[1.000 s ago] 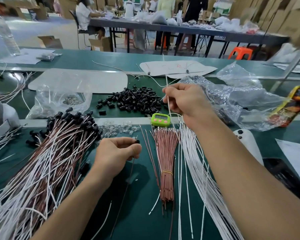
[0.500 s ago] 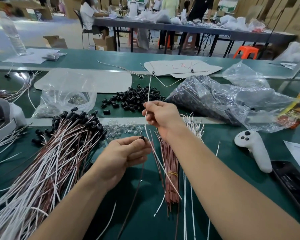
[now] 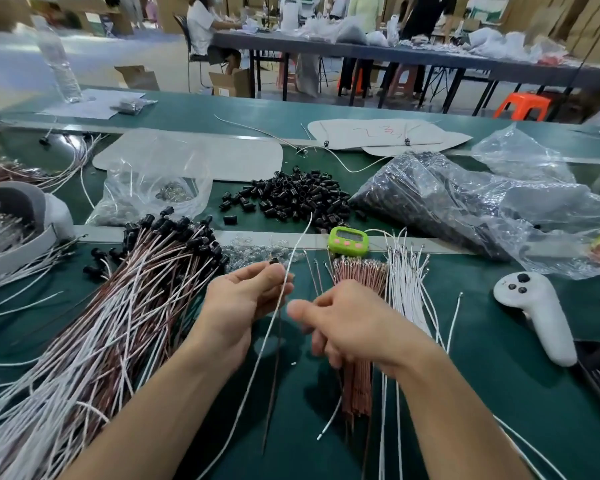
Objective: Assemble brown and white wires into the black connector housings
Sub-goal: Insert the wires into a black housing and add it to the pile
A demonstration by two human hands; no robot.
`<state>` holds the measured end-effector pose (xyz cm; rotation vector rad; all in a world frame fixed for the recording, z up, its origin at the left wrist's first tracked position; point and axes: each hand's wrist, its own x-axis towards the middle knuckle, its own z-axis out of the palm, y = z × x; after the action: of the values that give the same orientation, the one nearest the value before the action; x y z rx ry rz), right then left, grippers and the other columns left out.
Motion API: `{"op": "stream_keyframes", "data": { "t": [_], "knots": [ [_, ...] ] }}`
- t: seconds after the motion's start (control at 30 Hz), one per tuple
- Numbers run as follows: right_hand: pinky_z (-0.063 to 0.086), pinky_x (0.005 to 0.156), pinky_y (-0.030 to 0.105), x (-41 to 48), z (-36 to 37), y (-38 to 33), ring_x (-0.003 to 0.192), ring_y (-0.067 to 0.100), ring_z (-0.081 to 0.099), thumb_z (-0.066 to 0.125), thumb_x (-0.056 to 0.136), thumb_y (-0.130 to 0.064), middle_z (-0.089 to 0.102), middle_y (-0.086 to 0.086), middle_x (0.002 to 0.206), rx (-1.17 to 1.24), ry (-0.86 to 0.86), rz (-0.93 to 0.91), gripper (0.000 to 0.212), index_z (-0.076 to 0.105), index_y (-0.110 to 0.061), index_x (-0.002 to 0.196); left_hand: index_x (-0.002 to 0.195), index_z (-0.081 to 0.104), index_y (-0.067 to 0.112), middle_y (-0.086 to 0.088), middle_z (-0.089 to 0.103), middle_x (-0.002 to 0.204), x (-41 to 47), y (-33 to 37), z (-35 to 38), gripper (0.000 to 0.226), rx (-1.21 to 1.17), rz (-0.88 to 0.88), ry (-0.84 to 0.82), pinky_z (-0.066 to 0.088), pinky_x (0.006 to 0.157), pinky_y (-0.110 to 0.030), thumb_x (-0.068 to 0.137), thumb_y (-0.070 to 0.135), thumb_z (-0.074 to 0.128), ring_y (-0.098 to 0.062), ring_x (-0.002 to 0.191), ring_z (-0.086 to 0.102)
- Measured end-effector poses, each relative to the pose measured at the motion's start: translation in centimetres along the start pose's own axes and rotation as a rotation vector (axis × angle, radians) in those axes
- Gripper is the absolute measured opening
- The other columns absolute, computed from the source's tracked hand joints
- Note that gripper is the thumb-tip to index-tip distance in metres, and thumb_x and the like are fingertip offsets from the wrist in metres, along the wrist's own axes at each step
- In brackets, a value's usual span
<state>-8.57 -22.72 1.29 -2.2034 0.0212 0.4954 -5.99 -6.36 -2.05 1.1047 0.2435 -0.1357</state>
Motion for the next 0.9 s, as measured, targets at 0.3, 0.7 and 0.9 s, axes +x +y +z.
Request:
{"op": "stream_keyframes", "data": {
  "t": [0.3, 0.7, 0.9],
  "knots": [
    [0.043, 0.043, 0.021, 0.2, 4.6, -0.5, 0.04, 0.014, 0.062, 0.074, 0.085, -0.023, 0.068, 0.003, 0.052, 0.231, 0.139, -0.143, 0.018, 0.072, -0.015, 0.069, 0.087, 0.072, 0.006, -0.012, 0.076, 0.077, -0.6, -0.3, 0.3, 0.018, -0.031, 0.067, 0.067, 0.057, 0.053, -0.026, 0.073, 0.009, 0.082, -0.015, 0.063, 0.071],
    [0.048, 0.042, 0.024, 2.4, -0.4, 1.6, 0.049, 0.017, 0.062, 0.067, 0.1, -0.01, 0.07, 0.007, 0.063, 0.716, 0.669, -0.41, 0.015, 0.073, -0.015, 0.087, 0.067, 0.081, 0.024, -0.005, 0.076, 0.066, -0.3, -0.6, 0.2, 0.031, 0.461, 0.216, 0.032, 0.051, 0.056, -0.015, 0.069, -0.007, 0.087, -0.01, 0.055, 0.068],
    [0.048, 0.045, 0.025, 2.4, -1.0, 1.9, 0.048, 0.016, 0.061, 0.07, 0.097, -0.023, 0.068, 0.004, 0.058, 0.666, 0.8, -0.511, 0.021, 0.076, -0.036, 0.082, 0.07, 0.082, 0.028, -0.003, 0.078, 0.071, -0.5, -0.4, 0.0, 0.031, 0.548, 0.23, 0.007, 0.054, 0.062, -0.014, 0.068, -0.002, 0.09, -0.009, 0.061, 0.072]
  ]
}}
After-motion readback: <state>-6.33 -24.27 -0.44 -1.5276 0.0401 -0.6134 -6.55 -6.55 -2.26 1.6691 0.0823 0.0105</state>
